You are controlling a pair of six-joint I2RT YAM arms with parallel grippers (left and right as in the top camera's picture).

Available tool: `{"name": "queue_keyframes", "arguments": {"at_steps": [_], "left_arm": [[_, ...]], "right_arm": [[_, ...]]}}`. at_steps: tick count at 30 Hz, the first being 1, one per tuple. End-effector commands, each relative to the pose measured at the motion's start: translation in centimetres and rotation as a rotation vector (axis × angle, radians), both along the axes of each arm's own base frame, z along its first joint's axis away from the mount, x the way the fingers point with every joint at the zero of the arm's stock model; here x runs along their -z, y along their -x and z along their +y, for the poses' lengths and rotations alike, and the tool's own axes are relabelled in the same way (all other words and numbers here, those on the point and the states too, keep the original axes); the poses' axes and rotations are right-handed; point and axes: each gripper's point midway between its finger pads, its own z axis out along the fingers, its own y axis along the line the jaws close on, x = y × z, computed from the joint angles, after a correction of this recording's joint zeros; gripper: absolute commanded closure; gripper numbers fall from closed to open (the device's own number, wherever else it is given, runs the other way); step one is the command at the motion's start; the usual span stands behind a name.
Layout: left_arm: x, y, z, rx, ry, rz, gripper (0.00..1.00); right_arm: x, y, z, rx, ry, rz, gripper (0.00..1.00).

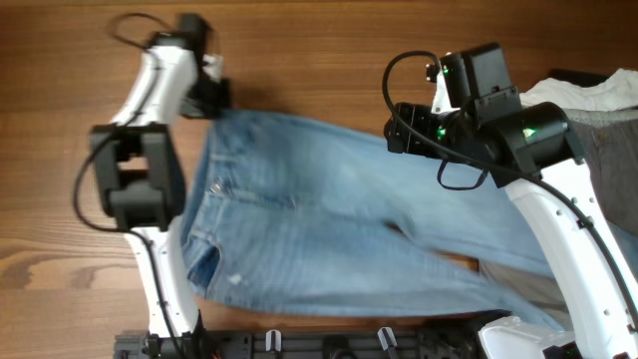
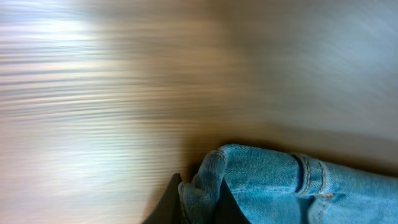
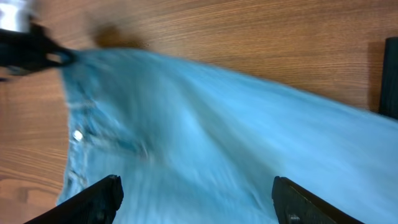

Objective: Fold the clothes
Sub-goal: 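Pull the jeans off the stack leftward and lay them flat on the table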

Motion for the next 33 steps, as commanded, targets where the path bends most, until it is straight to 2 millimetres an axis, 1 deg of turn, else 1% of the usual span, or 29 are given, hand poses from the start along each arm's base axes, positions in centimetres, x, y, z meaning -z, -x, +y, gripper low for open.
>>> {"name": "queue_keyframes", "arguments": {"at_steps": [1,2,3,4,5,6,7,8,9,10,11,13,14,15,16,17,18,19,20,22,24,26,28,29,30,31,32,33], "left_arm": [[-12.1,-0.7,21.0,-0.511,-0.237,-0.277,0.96],[-13.2,0.1,23.3,-0.555,-0.193,-0.306,0.96],[-13.7,0.7,24.6,-0.578,-0.117,-0.329,0.92],[-14.0,1.0,25.1,-0.591,-0.027,-0.351,0.78],[-14.3,1.1,25.1,-0.599,0.070,-0.371,0.52],[-14.5,1.5,25.3,-0.610,0.160,-0.385,0.34],[-14.8,1.9,25.4,-0.609,0.174,-0.382,0.31],[-15.1,2.4,25.1,-0.584,0.174,-0.377,0.31],[-15.9,2.9,24.8,-0.567,0.169,-0.378,0.30],[-17.0,3.4,24.2,-0.564,0.177,-0.381,0.30],[-18.1,4.5,23.1,-0.562,0.186,-0.364,0.31],[-19.0,6.4,21.4,-0.567,0.205,-0.306,0.35],[-19.3,7.8,20.2,-0.573,0.222,-0.255,0.39],[-19.6,8.8,19.2,-0.573,0.235,-0.218,0.40],[-19.9,9.5,17.9,-0.566,0.276,-0.190,0.40],[-20.6,9.8,16.2,-0.551,0.341,-0.174,0.40],[-21.1,9.8,15.1,-0.516,0.355,-0.178,0.43],[-21.6,9.6,13.9,-0.442,0.344,-0.195,0.45],[-22.2,9.4,12.7,-0.393,0.335,-0.207,0.45],[-23.4,9.6,10.7,-0.328,0.288,-0.226,0.46],[-24.6,10.1,9.2,-0.278,0.232,-0.243,0.46],[-26.0,11.0,8.1,-0.271,0.161,-0.262,0.46],[-27.5,12.0,7.1,-0.287,0.132,-0.289,0.45],[-28.3,12.6,6.4,-0.291,0.138,-0.306,0.43],[-28.8,13.0,6.0,-0.283,0.138,-0.314,0.39],[-29.1,13.6,5.7,-0.277,0.139,-0.312,0.36],[-29.2,14.1,5.6,-0.278,0.139,-0.304,0.36],[-29.1,14.5,5.5,-0.280,0.140,-0.289,0.34]], "right_arm": [[-0.1,-0.1,0.1,0.011,-0.015,0.002,0.18],[-0.1,-0.1,0.1,0.010,-0.015,0.002,0.18],[-0.1,-0.1,0.1,0.010,-0.015,0.002,0.17],[-0.1,-0.1,0.1,0.010,-0.015,0.001,0.17],[-0.2,-0.2,0.1,0.010,-0.017,-0.004,0.17],[-0.3,-0.4,0.2,0.010,-0.020,-0.012,0.15],[-0.3,-0.5,0.2,0.011,-0.020,-0.016,0.14],[-0.3,-0.5,0.1,0.013,-0.016,-0.018,0.13],[-0.3,-0.7,-0.2,0.023,-0.001,-0.023,0.13],[-0.2,-0.9,-0.7,0.040,0.024,-0.031,0.12],[0.1,-1.1,-1.4,0.097,0.048,-0.025,0.15],[1.2,-1.7,-2.1,0.170,0.071,0.005,0.40],[3.2,-2.2,-2.3,0.192,0.091,0.059,0.60],[4.9,-2.5,-2.5,0.198,0.112,0.105,0.68],[6.9,-3.0,-2.9,0.210,0.134,0.157,0.68],[9.1,-3.6,-3.4,0.228,0.155,0.214,0.69],[11.8,-4.2,-4.4,0.272,0.175,0.290,0.73],[13.8,-4.5,-5.1,0.289,0.182,0.345,0.79],[15.9,-4.8,-5.7,0.305,0.184,0.402,0.84],[20.3,-4.8,-7.1,0.341,0.203,0.516,0.94],[22.9,-4.7,-7.7,0.352,0.214,0.573,0.96],[26.1,-4.8,-8.1,0.362,0.226,0.620,0.96],[28.4,-5.7,-8.5,0.388,0.219,0.617,0.96],[29.4,-6.5,-9.0,0.426,0.204,0.601,0.96],[30.6,-8.3,-10.2,0.497,0.183,0.547,0.96],[31.5,-10.1,-11.6,0.561,0.169,0.488,0.96],[31.9,-11.4,-12.8,0.609,0.142,0.445,0.96],[31.8,-13.3,-14.2,0.667,0.086,0.382,0.96]]}}
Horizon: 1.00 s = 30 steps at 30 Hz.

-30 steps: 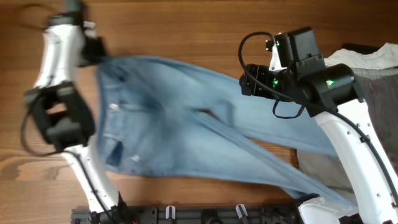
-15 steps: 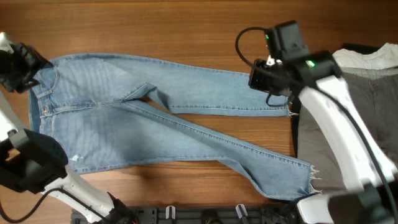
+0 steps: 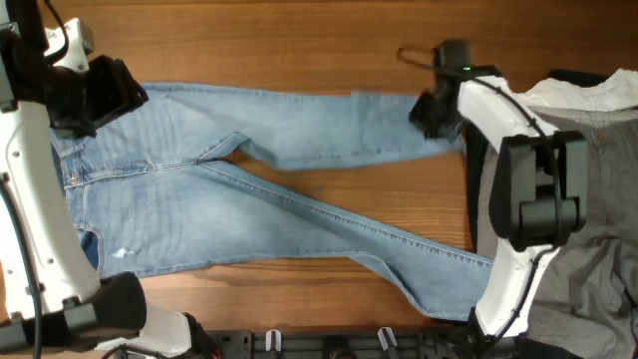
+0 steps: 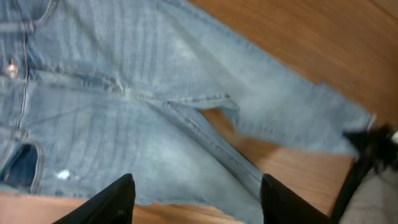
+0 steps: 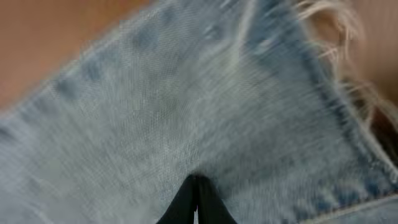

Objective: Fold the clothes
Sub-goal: 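Pull the jeans off the stack leftward and lay them flat on the table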

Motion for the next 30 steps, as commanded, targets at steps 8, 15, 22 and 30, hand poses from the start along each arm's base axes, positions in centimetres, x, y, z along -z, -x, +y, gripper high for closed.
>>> {"name": "queue_keyframes", "arguments": {"at_steps": [8,15,22,30], "left_arm": [[0.2,1.5,0.9,-0.068,-0.053,0.050,0.19],[10.4,3.9,9.1,-0.546,-0.056,0.291,0.96],[28.2,10.4,11.8,-0.822,0.146,0.462,0.96],[35.7,14.4,20.3,-1.171,0.093,0.361,0.96]], "right_arm": [[-10.5,-13.0,-10.0,0.014,-0.315,-0.672,0.88],[-24.1,-2.8,-3.6,-0.235,-0.275,-0.624,0.74],[-18.7,4.0,2.0,-0.352,-0.227,-0.298,0.62],[-18.1,5.2,3.7,-0.393,-0.238,-0.251,0.55]]}}
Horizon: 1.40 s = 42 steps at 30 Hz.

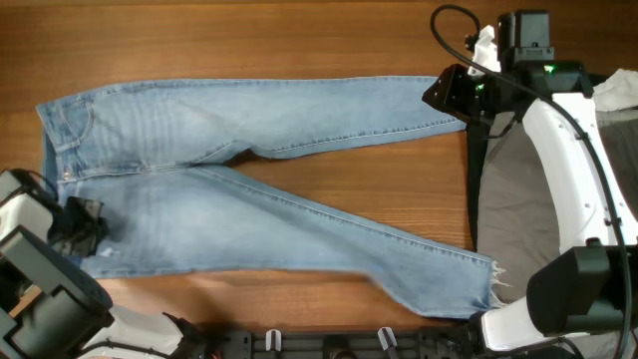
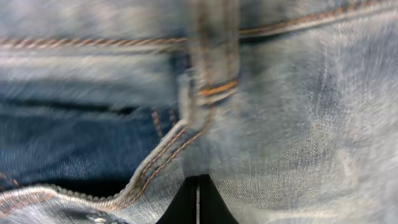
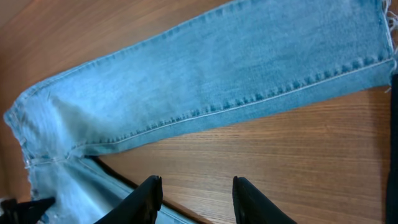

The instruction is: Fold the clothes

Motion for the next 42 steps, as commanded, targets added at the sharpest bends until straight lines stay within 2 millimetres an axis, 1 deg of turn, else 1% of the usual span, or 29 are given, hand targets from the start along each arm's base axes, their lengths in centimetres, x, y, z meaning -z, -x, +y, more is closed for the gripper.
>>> {"name": "queue_keyframes", "arguments": {"at_steps": [1,3,4,5,6,7,8,9,10,11,12,13,14,15,16,17,18,20,23,24,28,30,33,35,37,38,39,40,42], "left_arm": [[3.8,3.2,4.6,-0.213,-0.038,0.044,0.96],[1.8,1.1,7.0,-0.178,-0.050,-0.067,0.96],[0.1,-1.4,6.9,-0.114,-0.003,-0.171,0.96],[-0.8,-2.7,6.4,-0.084,0.035,-0.223,0.92],[-1.9,-3.6,5.7,-0.058,0.071,-0.251,0.87],[-2.9,-4.1,5.2,-0.012,0.084,-0.260,0.82],[-3.8,-4.5,4.8,0.025,0.084,-0.261,0.79],[-4.8,-4.8,4.5,0.044,0.075,-0.268,0.76],[-5.8,-5.2,4.3,0.056,0.063,-0.278,0.76],[-7.2,-5.5,3.8,0.078,0.047,-0.291,0.74],[-8.6,-5.9,2.9,0.101,0.035,-0.308,0.74],[-10.0,-6.4,1.8,0.130,0.036,-0.335,0.74],[-12.0,-7.1,-0.3,0.204,0.034,-0.374,0.74],[-13.7,-7.6,-2.9,0.298,0.031,-0.394,0.76],[-14.6,-7.9,-4.9,0.392,0.023,-0.397,0.77],[-15.5,-8.3,-8.4,0.559,0.016,-0.400,0.77],[-15.7,-8.5,-11.4,0.693,0.031,-0.390,0.78],[-13.8,-8.6,-17.8,0.979,0.045,-0.309,0.79],[-10.9,-8.9,-24.4,1.203,0.064,-0.263,0.71],[-9.9,-10.4,-26.5,1.279,0.023,-0.292,0.69],[-9.1,-17.7,-32.1,1.413,-0.120,-0.550,0.68],[-7.7,-19.6,-34.0,1.442,-0.140,-0.607,0.69],[-3.0,-20.5,-36.2,1.456,-0.078,-0.605,0.69],[0.4,-20.6,-36.3,1.458,-0.049,-0.574,0.74],[2.9,-20.7,-35.3,1.443,-0.081,-0.517,0.79],[4.0,-21.3,-33.7,1.403,-0.151,-0.470,0.80],[5.1,-22.8,-30.6,1.286,-0.254,-0.416,0.80],[5.5,-24.8,-27.1,1.109,-0.285,-0.402,0.74],[4.5,-27.9,-24.5,1.000,-0.207,-0.496,0.71]], "right_arm": [[1.2,0.4,0.8,-0.070,0.039,0.007,0.53],[2.2,1.1,2.4,-0.147,0.054,0.005,0.48],[3.8,1.5,3.6,-0.175,0.074,0.013,0.47],[5.1,1.8,3.2,-0.112,0.117,0.055,0.48],[7.3,3.1,1.1,0.089,0.196,0.182,0.56],[8.7,4.8,-0.3,0.202,0.236,0.282,0.49],[9.7,5.8,-0.4,0.204,0.241,0.322,0.39],[10.7,6.1,-0.7,0.182,0.248,0.324,0.36],[11.1,5.8,-0.6,0.145,0.240,0.299,0.36],[11.4,4.8,0.5,0.035,0.200,0.224,0.39],[11.7,3.6,1.6,-0.035,0.161,0.144,0.53],[12.1,2.8,1.7,-0.023,0.153,0.109,0.66],[12.6,1.8,1.8,-0.005,0.142,0.081,0.80],[13.3,1.4,2.4,-0.017,0.115,0.082,0.87],[14.0,1.5,2.8,-0.030,0.092,0.104,0.87],[15.0,2.3,2.9,-0.036,0.089,0.151,0.76],[15.4,2.9,2.7,-0.041,0.096,0.181,0.73],[14.3,2.8,2.5,-0.059,0.100,0.148,0.63],[10.9,2.3,2.4,-0.036,0.067,0.068,0.62],[10.1,2.2,2.4,-0.032,0.064,0.048,0.62],[10.3,3.0,2.4,-0.033,0.067,0.080,0.62],[10.6,3.8,2.2,-0.035,0.072,0.116,0.61],[10.9,4.6,2.1,-0.039,0.077,0.153,0.60],[10.9,4.8,2.1,-0.037,0.077,0.160,0.59],[10.9,4.7,2.1,-0.016,0.070,0.167,0.58],[10.9,4.7,2.1,-0.004,0.065,0.172,0.57],[10.9,4.8,2.2,0.002,0.059,0.177,0.57],[10.9,4.9,2.2,0.000,0.060,0.184,0.57],[11.1,5.5,2.2,-0.001,0.064,0.208,0.53]]}}
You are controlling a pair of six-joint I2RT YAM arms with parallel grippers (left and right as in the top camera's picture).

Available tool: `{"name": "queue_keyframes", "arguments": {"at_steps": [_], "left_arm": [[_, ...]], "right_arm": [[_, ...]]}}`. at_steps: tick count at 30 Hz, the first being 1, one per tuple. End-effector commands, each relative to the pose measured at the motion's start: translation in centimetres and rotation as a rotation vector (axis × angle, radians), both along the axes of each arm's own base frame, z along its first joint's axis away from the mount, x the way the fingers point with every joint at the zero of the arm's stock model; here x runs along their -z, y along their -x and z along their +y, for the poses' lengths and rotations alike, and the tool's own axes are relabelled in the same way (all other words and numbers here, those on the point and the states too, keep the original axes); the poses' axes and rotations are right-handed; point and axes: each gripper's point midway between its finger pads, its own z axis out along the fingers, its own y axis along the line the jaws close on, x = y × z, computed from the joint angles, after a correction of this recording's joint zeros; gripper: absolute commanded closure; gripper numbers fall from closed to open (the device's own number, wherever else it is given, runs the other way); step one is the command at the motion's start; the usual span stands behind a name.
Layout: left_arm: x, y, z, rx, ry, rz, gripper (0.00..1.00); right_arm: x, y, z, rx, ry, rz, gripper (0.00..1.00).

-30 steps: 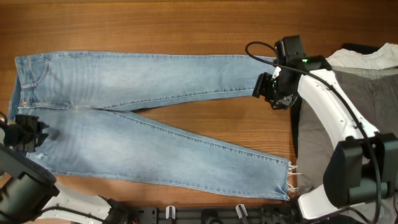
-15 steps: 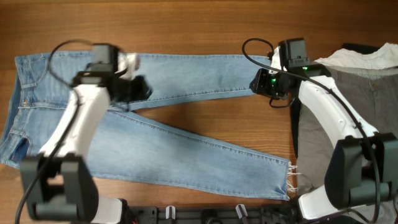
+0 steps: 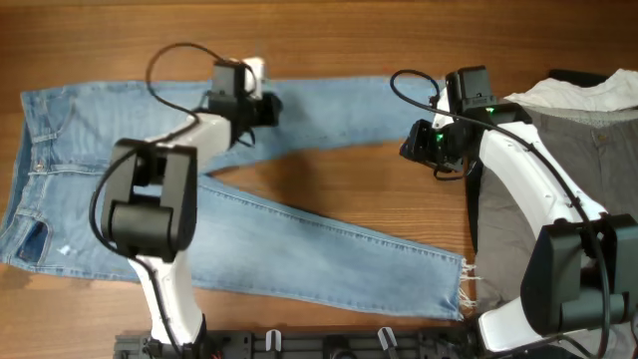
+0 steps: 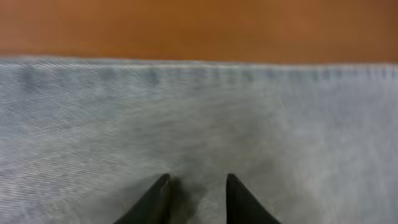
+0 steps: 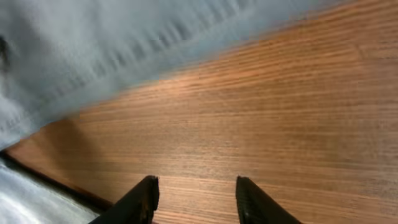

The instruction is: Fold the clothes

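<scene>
Light blue jeans (image 3: 90,170) lie spread flat in the overhead view. The waist is at the left, one leg runs along the top and the other slants down to the right. My left gripper (image 3: 273,108) rests on the middle of the upper leg. In its wrist view the left gripper (image 4: 198,180) is open, with denim (image 4: 199,112) under and between the fingers. By the upper leg's hem my right gripper (image 3: 409,150) stands open. Its wrist view shows the right gripper (image 5: 194,182) over bare wood, with denim (image 5: 124,43) beyond.
A pile of other clothes lies at the right: a grey garment (image 3: 558,199) and a white one (image 3: 588,95) on a dark mat. The wooden table (image 3: 379,189) shows between the two legs. The lower leg's frayed hem (image 3: 467,289) reaches the front right.
My left gripper has let go of the waistband at the lower left and now stands open on the middle of the upper leg. The right gripper, still open, is lower beside the hem. The jeans lie slightly further left.
The jeans were bunched, my left gripper shut on a waist corner and the right open above. Then they lay spread, right gripper shut on the upper leg's hem. Then the left was shut on the waistband, the right open. Now both are open over the flat jeans.
</scene>
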Motion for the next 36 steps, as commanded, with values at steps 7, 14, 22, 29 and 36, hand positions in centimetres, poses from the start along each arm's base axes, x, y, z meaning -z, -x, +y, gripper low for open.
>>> {"name": "queue_keyframes", "arguments": {"at_steps": [7,14,22,29,36], "left_arm": [[-6.5,-8.7,9.0,-0.141,0.041,-0.026,0.62],[-19.6,-1.4,7.9,-0.065,-0.009,-0.004,0.12],[-21.4,8.5,7.9,-0.062,-0.022,0.252,0.10],[-20.3,12.3,7.9,-0.002,-0.053,0.392,0.13],[-19.3,12.7,9.3,-0.074,-0.124,0.436,0.09]], "right_arm": [[0.5,4.1,2.8,-0.181,0.013,0.097,0.50],[6.8,13.5,3.2,-0.164,0.055,0.375,0.87],[10.3,10.3,-3.1,0.289,0.156,0.297,0.94],[3.7,0.0,-2.2,0.051,-0.215,-0.114,0.90],[-4.8,-8.0,0.7,-0.065,-0.241,-0.471,0.59]]}}
